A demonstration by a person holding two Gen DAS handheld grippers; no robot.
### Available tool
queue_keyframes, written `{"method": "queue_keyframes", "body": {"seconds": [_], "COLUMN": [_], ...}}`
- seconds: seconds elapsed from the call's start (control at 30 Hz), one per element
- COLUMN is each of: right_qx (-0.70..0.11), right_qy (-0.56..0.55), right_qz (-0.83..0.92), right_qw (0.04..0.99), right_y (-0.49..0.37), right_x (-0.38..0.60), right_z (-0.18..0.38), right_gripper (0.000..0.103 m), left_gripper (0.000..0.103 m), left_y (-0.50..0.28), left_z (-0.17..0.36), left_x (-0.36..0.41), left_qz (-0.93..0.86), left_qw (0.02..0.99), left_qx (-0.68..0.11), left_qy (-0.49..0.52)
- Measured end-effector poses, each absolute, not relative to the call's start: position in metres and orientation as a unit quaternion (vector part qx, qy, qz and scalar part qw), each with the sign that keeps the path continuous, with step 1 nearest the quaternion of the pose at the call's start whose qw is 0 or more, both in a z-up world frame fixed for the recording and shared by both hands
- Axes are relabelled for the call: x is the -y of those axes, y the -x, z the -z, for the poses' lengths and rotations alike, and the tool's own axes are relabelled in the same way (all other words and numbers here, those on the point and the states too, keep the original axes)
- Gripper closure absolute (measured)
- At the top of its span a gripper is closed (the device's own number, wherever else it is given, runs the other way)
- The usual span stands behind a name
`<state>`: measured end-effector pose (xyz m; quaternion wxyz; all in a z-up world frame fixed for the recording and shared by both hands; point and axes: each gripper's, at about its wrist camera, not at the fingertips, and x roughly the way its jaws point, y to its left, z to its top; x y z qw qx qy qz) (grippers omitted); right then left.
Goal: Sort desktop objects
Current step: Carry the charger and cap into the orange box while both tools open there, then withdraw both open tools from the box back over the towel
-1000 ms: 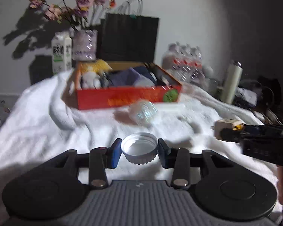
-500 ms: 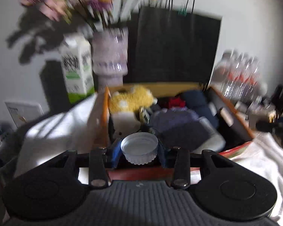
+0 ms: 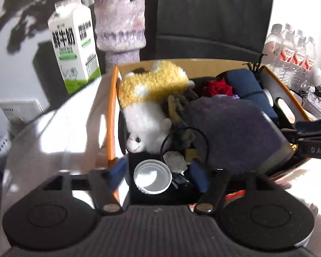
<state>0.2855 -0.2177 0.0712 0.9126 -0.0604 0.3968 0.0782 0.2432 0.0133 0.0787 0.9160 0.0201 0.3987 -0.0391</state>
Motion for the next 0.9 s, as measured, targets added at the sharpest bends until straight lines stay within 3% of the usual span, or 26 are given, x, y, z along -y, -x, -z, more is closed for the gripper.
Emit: {"method": "queue_keyframes", "body": {"seconds": [0.03,0.1,0.17,0.23,0.3,0.6,0.9], "right_qx": [-0.385,-0.357,-0.329,-0.300,-0.274,-0.270,-0.258], "right_qy": [0.056,0.046,0.038,0.028,0.019,0.009,-0.011], "right_qz": [-0.076,-0.076,-0.065,-0.068,-0.082,-0.133,-0.143], "right_qw": [0.918,0.930,0.941,0.951,0.958,0.954,0.955], "right_y": [-0.280,-0.264,-0.241,-0.216,-0.183,-0.054,0.049], "right_x": [0.219,0.223,0.224,0.225,0.224,0.221,0.235], "right_z": [-0.076,-0.090,-0.103,-0.113,-0.117,-0.092,-0.041], "right_gripper": [0.040,0.039,0.035,0.023,0.016,0.011,0.009], "left_gripper": [0.029,0.021,0.020,0.018,0.006,0.001,0.000], "left_y": [-0.240,-0.227,-0.207,-0.184,-0.160,-0.034,0.066], "left_z": [-0.082,-0.091,-0.101,-0.107,-0.110,-0.110,-0.072], "left_x": [-0.011,-0.009,-0.009,-0.010,-0.012,-0.019,0.016], "left_qz": [0.039,0.039,0.035,0.028,0.021,0.027,0.050], "left_qw": [0.918,0.924,0.933,0.937,0.937,0.941,0.959], "left_qx": [-0.394,-0.380,-0.358,-0.348,-0.347,-0.336,-0.280], "left_qy": [-0.026,-0.030,-0.022,-0.013,0.003,0.035,0.006]}}
